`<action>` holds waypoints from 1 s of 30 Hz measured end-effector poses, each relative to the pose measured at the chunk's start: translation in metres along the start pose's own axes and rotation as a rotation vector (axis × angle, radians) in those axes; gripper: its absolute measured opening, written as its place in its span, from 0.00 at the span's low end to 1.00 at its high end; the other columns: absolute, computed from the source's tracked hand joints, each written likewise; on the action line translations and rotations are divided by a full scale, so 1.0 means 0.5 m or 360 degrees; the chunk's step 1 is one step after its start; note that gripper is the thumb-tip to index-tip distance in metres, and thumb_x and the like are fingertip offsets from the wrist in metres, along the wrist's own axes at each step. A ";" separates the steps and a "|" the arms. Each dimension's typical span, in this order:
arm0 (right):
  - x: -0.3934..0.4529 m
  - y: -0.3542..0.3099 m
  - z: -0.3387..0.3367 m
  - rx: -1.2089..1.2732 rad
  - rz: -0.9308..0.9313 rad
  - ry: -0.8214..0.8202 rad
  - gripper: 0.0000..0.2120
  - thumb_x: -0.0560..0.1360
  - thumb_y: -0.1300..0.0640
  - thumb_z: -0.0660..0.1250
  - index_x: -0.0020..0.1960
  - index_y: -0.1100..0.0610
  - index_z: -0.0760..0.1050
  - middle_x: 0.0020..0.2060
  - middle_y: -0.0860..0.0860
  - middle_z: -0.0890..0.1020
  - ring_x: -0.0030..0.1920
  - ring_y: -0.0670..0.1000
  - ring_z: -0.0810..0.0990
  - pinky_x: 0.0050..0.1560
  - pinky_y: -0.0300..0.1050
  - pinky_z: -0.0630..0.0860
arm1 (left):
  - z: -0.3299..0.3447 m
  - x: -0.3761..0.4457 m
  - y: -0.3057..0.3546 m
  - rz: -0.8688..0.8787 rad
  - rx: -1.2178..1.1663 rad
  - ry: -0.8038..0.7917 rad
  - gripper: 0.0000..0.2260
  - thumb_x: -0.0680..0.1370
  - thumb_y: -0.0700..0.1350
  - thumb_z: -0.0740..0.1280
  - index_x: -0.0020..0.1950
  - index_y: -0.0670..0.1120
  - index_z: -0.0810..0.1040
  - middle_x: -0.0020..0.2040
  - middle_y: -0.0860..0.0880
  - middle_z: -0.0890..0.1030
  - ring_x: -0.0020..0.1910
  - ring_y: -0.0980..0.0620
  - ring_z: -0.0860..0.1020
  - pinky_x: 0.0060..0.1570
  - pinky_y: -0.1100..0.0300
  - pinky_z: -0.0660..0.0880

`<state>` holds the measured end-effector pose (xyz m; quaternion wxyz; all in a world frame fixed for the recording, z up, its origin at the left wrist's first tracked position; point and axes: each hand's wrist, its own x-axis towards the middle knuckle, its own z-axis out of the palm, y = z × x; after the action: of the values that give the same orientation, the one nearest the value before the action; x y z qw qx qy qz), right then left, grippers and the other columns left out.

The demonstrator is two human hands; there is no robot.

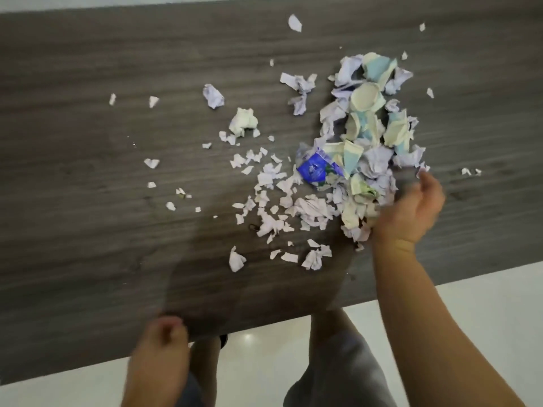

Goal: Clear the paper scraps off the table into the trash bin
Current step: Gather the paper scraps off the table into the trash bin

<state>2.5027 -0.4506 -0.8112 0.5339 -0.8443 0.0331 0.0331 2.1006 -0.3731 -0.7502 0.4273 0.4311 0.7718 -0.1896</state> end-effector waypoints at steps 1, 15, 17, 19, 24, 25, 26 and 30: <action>0.027 -0.020 -0.008 0.0077 0.0128 0.0149 0.19 0.79 0.56 0.60 0.67 0.56 0.78 0.64 0.54 0.80 0.65 0.46 0.81 0.69 0.49 0.78 | 0.002 -0.003 0.000 -0.0136 0.0063 -0.0159 0.06 0.82 0.49 0.69 0.46 0.57 0.82 0.55 0.42 0.87 0.55 0.37 0.84 0.65 0.42 0.77; 0.071 -0.130 0.110 -0.0732 0.0183 -0.0534 0.21 0.82 0.49 0.56 0.66 0.55 0.82 0.64 0.58 0.76 0.57 0.52 0.81 0.68 0.57 0.78 | 0.028 0.035 0.258 -0.0106 0.0065 -0.0750 0.24 0.72 0.63 0.67 0.48 0.43 0.85 0.42 0.43 0.87 0.40 0.40 0.85 0.50 0.46 0.84; 0.032 -0.143 0.129 -0.0802 0.0108 -0.0691 0.20 0.86 0.47 0.55 0.69 0.51 0.80 0.63 0.52 0.72 0.60 0.50 0.78 0.71 0.53 0.73 | 0.036 0.019 0.302 0.0104 0.0046 -0.0739 0.17 0.81 0.59 0.67 0.49 0.46 0.84 0.46 0.42 0.88 0.42 0.41 0.87 0.50 0.46 0.86; 0.004 -0.154 0.137 -0.0793 0.0063 -0.0751 0.20 0.86 0.44 0.56 0.71 0.49 0.79 0.63 0.49 0.71 0.64 0.51 0.76 0.72 0.51 0.70 | 0.038 0.007 0.347 0.0147 -0.0098 -0.0766 0.10 0.84 0.51 0.65 0.49 0.49 0.83 0.48 0.45 0.87 0.45 0.44 0.87 0.50 0.48 0.85; -0.016 -0.208 0.143 -0.0899 -0.0375 -0.0822 0.28 0.81 0.36 0.64 0.78 0.45 0.72 0.78 0.51 0.68 0.79 0.54 0.67 0.78 0.62 0.70 | 0.018 0.033 0.384 0.0215 -0.0048 -0.0688 0.11 0.83 0.46 0.63 0.48 0.47 0.84 0.41 0.47 0.88 0.43 0.46 0.86 0.39 0.52 0.85; -0.020 -0.216 0.147 -0.0971 -0.0433 -0.0966 0.34 0.78 0.30 0.66 0.80 0.41 0.67 0.82 0.51 0.63 0.83 0.56 0.62 0.80 0.66 0.67 | 0.009 0.045 0.376 0.0186 -0.0019 -0.0693 0.13 0.83 0.46 0.62 0.48 0.45 0.85 0.38 0.47 0.87 0.41 0.46 0.85 0.38 0.54 0.83; -0.023 -0.223 0.152 -0.1077 -0.0443 -0.1130 0.41 0.74 0.24 0.67 0.82 0.36 0.62 0.85 0.49 0.56 0.86 0.59 0.55 0.81 0.69 0.63 | -0.005 0.060 0.363 0.0171 0.0065 -0.0678 0.14 0.84 0.46 0.61 0.49 0.43 0.85 0.39 0.45 0.88 0.41 0.44 0.85 0.41 0.53 0.83; -0.053 -0.228 0.190 -0.1477 -0.0419 -0.1512 0.62 0.58 0.14 0.70 0.84 0.29 0.46 0.87 0.47 0.37 0.86 0.65 0.38 0.79 0.78 0.56 | -0.108 0.135 0.275 0.0340 0.0989 -0.0065 0.28 0.81 0.63 0.66 0.67 0.41 0.76 0.66 0.34 0.78 0.66 0.32 0.78 0.66 0.42 0.77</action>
<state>2.4850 -0.3155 -0.7468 0.0721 -0.8768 -0.3259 0.3461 2.1697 -0.2268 -0.7652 0.3083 0.6154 0.6186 -0.3788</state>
